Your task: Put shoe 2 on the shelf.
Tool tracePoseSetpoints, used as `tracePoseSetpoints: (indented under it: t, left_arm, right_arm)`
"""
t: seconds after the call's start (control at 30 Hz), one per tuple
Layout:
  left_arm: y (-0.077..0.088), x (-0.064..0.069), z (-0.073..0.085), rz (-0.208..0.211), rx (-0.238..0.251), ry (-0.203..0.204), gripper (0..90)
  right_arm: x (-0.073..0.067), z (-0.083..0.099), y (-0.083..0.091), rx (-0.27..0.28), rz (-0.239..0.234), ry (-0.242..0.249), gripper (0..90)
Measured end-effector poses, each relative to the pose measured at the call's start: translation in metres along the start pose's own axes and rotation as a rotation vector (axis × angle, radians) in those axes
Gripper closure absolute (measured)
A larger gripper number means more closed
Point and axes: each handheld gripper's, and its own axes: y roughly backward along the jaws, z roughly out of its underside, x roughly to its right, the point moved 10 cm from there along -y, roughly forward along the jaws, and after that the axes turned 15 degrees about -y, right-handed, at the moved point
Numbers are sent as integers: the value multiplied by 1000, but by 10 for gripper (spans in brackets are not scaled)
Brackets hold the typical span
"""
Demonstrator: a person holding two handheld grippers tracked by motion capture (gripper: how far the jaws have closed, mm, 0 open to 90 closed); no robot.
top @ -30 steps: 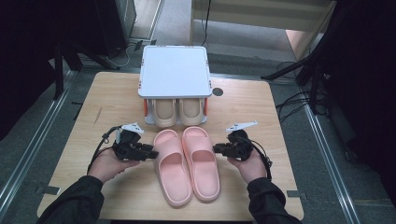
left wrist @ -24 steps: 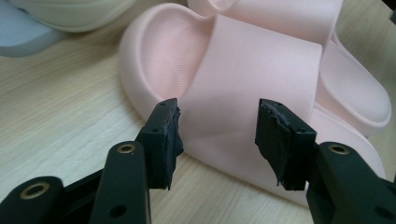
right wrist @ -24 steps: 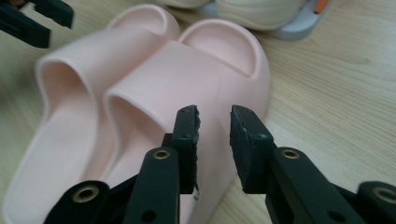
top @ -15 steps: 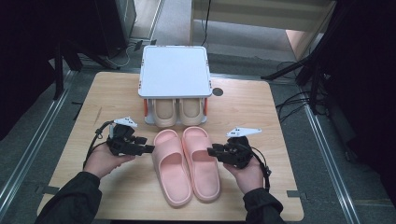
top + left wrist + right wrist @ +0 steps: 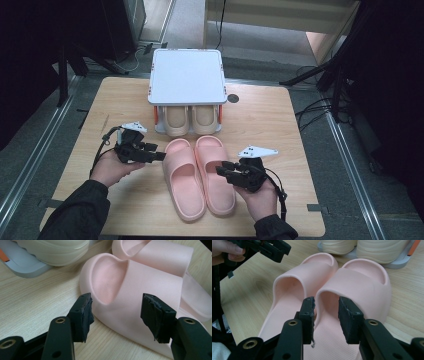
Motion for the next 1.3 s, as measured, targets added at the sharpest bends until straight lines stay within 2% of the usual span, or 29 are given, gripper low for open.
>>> tracePoseSetpoints:
  t: [0.37, 0.4, 0.43, 0.47, 0.5, 0.53, 0.9, 0.97, 1.07, 1.3]
  left_arm:
    - [2, -1, 0, -12, 6, -7, 417]
    - [2, -1, 0, -12, 4, -7, 416]
    - [2, -1, 0, -12, 2, -6, 414]
    - [2, -1, 1, -12, 0, -6, 414]
    - [2, -1, 1, -12, -1, -4, 413]
    - [2, -1, 1, -12, -1, -5, 413]
    - [8, -2, 10, -35, -5, 0, 414]
    - [10, -2, 12, -41, -3, 9, 414]
    - [14, -3, 17, -52, -5, 16, 415]
    - [24, -5, 28, -78, 2, 49, 415]
  right_arm:
    - [-12, 16, -24, -50, 22, 42, 620]
    - [-12, 17, -26, -53, 29, 43, 611]
    - [-11, 19, -30, -60, 38, 44, 564]
    - [-11, 19, -30, -60, 38, 44, 564]
    - [-11, 20, -35, -62, 50, 46, 520]
    - [-11, 20, -35, -62, 50, 46, 520]
    - [-10, 18, -62, -54, 77, 12, 408]
    - [-9, 17, -66, -52, 94, 10, 389]
    - [-10, 16, -71, -50, 101, -11, 388]
    - [-12, 13, -82, -46, 103, -1, 391]
